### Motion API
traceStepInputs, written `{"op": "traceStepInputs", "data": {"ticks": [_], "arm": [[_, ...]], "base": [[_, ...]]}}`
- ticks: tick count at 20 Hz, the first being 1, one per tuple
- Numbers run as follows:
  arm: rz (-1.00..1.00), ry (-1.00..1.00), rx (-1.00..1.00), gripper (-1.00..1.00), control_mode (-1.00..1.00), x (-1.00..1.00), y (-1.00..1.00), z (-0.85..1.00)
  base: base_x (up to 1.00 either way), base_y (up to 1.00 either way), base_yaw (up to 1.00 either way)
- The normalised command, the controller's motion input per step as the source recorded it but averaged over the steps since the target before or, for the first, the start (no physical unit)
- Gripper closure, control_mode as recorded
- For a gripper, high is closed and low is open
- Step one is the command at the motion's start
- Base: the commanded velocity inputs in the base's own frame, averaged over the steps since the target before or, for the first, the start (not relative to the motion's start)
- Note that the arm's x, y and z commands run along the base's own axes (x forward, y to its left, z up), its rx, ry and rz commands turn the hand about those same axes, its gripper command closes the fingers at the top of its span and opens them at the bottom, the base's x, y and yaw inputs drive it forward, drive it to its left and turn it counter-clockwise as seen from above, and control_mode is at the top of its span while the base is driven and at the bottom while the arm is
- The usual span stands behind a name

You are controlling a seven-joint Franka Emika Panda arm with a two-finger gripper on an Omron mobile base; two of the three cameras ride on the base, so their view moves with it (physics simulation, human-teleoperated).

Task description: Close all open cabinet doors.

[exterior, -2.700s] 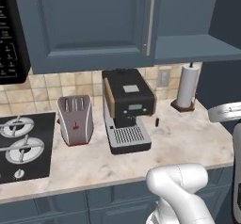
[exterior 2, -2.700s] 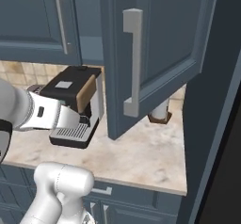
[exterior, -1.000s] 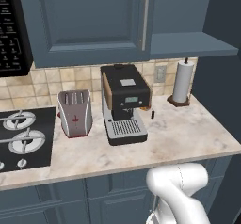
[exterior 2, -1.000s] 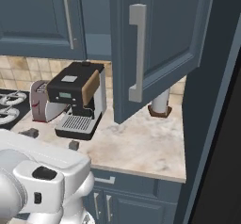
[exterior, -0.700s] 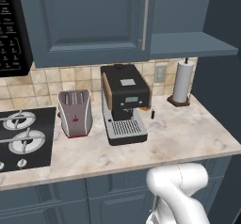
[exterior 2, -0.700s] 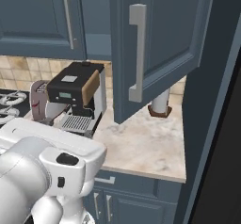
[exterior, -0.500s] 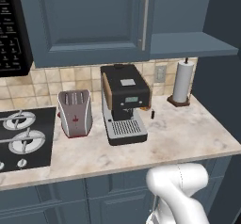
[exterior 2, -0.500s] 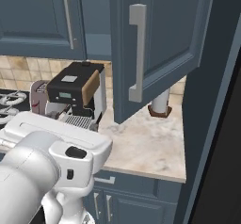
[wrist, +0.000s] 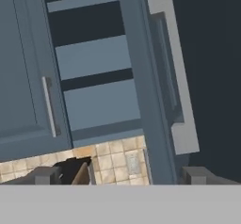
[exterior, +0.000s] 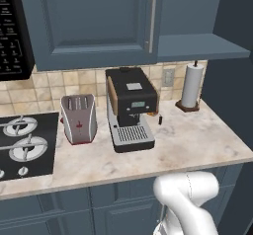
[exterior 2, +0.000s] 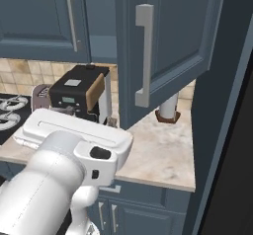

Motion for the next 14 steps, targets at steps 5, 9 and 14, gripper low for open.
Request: {"op": "traceStepInputs", "data": {"ticks": [5, 9, 14], "arm": [[0.00, -0.04, 0.00, -1.00, -1.00, 0.34, -0.17, -0.22], [0.00, -0.03, 0.00, -1.00, -1.00, 0.32, -0.19, -0.27], [0.00, 0.00, 0.00, -1.00, -1.00, 0.32, -0.29, -0.32]], "base": [[0.00, 0.00, 0.00], [0.00, 0.00, 0.00], [0.00, 0.00, 0.00]]}}
